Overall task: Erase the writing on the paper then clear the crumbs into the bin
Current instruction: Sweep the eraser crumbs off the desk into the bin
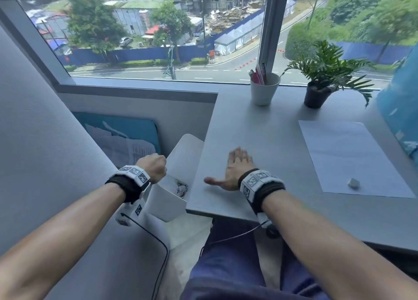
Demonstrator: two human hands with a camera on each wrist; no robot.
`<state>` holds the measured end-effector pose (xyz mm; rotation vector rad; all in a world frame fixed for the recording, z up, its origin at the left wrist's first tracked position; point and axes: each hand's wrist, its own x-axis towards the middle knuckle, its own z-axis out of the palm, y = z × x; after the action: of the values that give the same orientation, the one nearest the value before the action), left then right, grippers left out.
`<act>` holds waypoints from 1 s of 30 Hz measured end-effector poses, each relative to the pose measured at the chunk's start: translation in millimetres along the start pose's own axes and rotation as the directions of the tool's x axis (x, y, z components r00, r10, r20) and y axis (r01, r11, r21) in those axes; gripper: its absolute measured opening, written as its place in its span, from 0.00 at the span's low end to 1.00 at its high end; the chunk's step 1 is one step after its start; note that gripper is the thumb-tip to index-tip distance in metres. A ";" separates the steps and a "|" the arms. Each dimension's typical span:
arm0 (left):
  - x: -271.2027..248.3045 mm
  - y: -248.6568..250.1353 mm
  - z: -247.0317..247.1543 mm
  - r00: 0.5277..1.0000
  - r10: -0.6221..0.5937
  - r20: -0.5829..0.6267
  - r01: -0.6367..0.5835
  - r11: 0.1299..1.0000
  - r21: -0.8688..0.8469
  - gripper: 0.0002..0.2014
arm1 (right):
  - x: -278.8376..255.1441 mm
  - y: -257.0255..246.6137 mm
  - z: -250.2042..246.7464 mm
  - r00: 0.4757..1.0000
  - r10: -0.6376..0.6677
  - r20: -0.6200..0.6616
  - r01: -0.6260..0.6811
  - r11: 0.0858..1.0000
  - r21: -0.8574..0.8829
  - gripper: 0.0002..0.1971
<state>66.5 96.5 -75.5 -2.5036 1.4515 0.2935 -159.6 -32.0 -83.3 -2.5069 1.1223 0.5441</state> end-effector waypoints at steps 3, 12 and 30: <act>-0.6 -1.7 2.5 1.000 -0.002 0.013 0.002 1.000 0.000 0.10 | -14.3 -64.4 23.3 0.955 -0.294 0.037 0.295 0.956 -0.005 0.71; 17.2 -17.8 15.6 0.995 -0.092 0.030 0.095 0.990 -0.105 0.11 | 22.9 -42.6 -17.0 0.978 -0.143 -0.154 0.155 0.986 0.064 0.59; 150.3 -16.0 134.2 0.951 -0.202 0.233 0.253 0.943 -0.217 0.13 | 66.1 65.8 -63.0 0.987 0.068 0.144 -0.055 0.994 -0.091 0.89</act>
<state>146.3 20.3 -244.9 -2.7023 1.0885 0.7052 -156.3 -143.7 -69.6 -2.4643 1.1466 0.7966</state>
